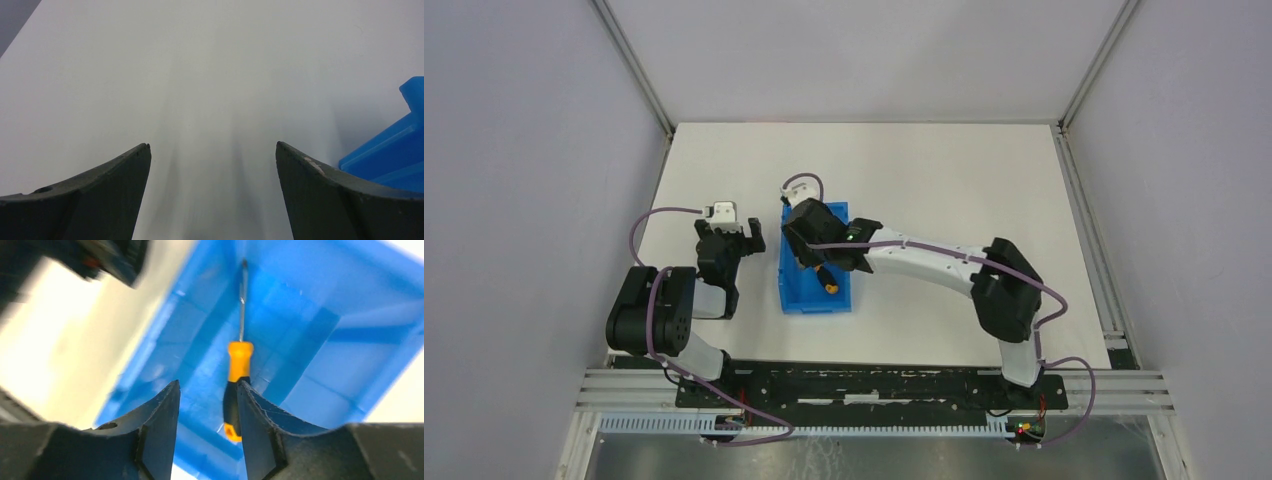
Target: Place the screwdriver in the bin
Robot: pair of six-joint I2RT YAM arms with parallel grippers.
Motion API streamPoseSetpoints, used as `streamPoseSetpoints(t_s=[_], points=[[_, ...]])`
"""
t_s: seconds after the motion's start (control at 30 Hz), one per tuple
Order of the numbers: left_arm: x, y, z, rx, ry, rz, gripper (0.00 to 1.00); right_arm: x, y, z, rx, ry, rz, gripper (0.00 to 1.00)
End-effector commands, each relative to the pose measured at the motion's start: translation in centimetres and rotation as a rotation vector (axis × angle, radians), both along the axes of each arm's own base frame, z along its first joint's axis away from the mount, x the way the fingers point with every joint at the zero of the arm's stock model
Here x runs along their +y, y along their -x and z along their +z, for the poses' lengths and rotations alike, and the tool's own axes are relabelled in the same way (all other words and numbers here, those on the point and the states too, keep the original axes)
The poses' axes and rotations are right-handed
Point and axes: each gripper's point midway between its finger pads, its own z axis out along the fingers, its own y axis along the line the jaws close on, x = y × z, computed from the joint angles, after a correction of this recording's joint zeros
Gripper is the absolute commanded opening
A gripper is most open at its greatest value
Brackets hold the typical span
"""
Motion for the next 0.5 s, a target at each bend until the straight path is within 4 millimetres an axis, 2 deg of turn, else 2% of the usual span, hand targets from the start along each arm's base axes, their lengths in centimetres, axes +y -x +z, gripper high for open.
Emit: streamPoseSetpoints(t_s=[0.0,0.03,0.13,0.2,0.27,0.3,0.33,0.43,0.47], points=[[0.0,-0.3,1.3,-0.045,0.023,0.001,1.00,1.3,0.2,15.6,-0.219,-0.288,0.076,0.55],[0.0,-0.3,1.3,-0.044,0.022,0.001,1.00,0.7,0.7,17.7,-0.251,-0.321,0.095,0.61],[0.0,-0.3,1.3,-0.044,0.023,0.001,1.00,-2.2,1.8,21.0,-0.342,-0.363,0.128,0.88],[0.0,-0.3,1.2,-0.043,0.023,0.001,1.00,-5.8,2.1,22.6,-0.409,-0.362,0.074,0.98],[0.0,-0.3,1.3,-0.044,0.023,0.001,1.00,-10.3,1.9,22.7,-0.487,-0.317,-0.012,0.98],[0.0,-0.3,1.2,-0.044,0.023,0.001,1.00,-12.4,1.8,21.8,-0.515,-0.281,-0.055,0.98],[0.0,-0.3,1.3,-0.044,0.023,0.002,1.00,-14.9,2.1,22.0,-0.551,-0.279,-0.107,0.98],[0.0,-0.3,1.2,-0.043,0.023,0.000,1.00,-21.4,2.7,19.5,-0.610,-0.238,-0.233,0.98],[0.0,-0.3,1.3,-0.044,0.023,0.001,1.00,-23.2,3.0,17.9,-0.615,-0.211,-0.272,0.98]])
